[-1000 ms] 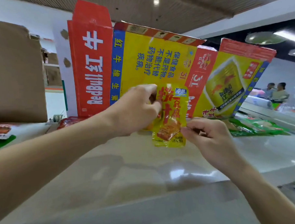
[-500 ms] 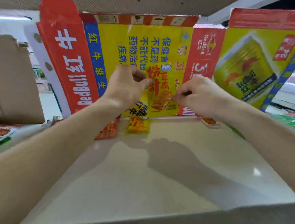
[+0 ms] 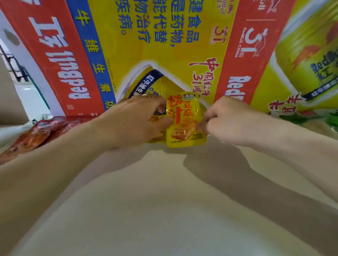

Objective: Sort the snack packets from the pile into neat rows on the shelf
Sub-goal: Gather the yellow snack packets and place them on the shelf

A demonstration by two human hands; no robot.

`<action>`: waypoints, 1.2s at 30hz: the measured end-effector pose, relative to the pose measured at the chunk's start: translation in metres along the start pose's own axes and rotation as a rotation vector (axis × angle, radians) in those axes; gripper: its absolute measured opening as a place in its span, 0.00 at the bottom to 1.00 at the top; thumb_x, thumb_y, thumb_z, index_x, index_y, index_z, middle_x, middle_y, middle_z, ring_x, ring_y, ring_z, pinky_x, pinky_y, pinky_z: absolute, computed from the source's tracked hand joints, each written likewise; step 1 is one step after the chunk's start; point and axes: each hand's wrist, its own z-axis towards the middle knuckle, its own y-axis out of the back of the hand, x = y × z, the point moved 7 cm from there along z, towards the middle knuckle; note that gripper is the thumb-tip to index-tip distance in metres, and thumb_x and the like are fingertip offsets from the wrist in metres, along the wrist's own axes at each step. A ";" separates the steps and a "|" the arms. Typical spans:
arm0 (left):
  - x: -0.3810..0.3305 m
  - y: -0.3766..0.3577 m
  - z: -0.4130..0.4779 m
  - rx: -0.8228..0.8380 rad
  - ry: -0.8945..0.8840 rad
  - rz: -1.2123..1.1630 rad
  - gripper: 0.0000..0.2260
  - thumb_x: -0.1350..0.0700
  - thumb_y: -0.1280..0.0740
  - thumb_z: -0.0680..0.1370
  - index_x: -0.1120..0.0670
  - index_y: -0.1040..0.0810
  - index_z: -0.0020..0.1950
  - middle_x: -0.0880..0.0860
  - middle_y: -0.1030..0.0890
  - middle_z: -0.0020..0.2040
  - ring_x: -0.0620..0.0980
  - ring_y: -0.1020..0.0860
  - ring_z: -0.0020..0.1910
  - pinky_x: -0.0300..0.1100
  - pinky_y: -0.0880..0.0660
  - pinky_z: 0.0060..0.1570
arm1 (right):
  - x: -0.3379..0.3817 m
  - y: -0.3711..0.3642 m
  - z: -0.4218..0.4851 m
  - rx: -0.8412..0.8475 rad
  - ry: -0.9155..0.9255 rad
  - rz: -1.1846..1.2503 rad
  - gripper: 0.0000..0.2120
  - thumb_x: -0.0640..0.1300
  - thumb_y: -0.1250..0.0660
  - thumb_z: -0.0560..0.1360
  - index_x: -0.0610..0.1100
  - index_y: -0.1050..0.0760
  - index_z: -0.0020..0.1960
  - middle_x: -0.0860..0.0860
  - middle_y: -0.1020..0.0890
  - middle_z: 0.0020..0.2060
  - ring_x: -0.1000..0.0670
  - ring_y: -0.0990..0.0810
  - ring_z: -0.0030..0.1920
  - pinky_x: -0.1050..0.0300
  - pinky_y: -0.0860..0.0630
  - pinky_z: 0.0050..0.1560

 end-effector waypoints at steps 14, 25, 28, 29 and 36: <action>0.017 -0.011 -0.011 0.188 -0.040 -0.047 0.18 0.45 0.33 0.78 0.41 0.26 0.68 0.41 0.26 0.61 0.38 0.31 0.54 0.15 0.40 0.43 | 0.031 -0.020 -0.021 0.075 0.417 -0.279 0.22 0.64 0.41 0.75 0.60 0.31 0.67 0.66 0.32 0.67 0.56 0.33 0.68 0.53 0.32 0.67; 0.021 -0.018 -0.007 0.226 -0.040 0.057 0.18 0.40 0.33 0.76 0.38 0.27 0.65 0.40 0.25 0.58 0.40 0.29 0.51 0.26 0.37 0.43 | 0.023 -0.038 -0.006 0.010 0.397 -0.308 0.21 0.59 0.41 0.79 0.52 0.28 0.68 0.57 0.25 0.66 0.49 0.28 0.66 0.52 0.29 0.63; 0.015 -0.014 -0.009 0.301 -0.019 0.101 0.17 0.40 0.35 0.77 0.38 0.31 0.65 0.42 0.26 0.58 0.45 0.29 0.51 0.38 0.34 0.47 | 0.025 -0.043 0.000 -0.003 0.398 -0.306 0.18 0.58 0.42 0.79 0.50 0.26 0.62 0.57 0.22 0.59 0.48 0.25 0.62 0.53 0.28 0.58; 0.013 -0.013 -0.010 0.306 -0.014 0.100 0.17 0.40 0.35 0.77 0.38 0.31 0.65 0.42 0.26 0.56 0.44 0.28 0.49 0.39 0.33 0.45 | 0.026 -0.044 0.001 0.000 0.399 -0.297 0.17 0.58 0.42 0.79 0.51 0.26 0.62 0.57 0.22 0.59 0.49 0.25 0.61 0.55 0.28 0.56; 0.010 -0.019 -0.012 0.338 -0.055 0.087 0.19 0.39 0.39 0.78 0.37 0.33 0.70 0.42 0.30 0.68 0.46 0.32 0.62 0.42 0.32 0.60 | 0.028 -0.046 0.002 0.010 0.410 -0.245 0.09 0.55 0.41 0.79 0.51 0.30 0.46 0.56 0.25 0.45 0.47 0.24 0.51 0.54 0.34 0.42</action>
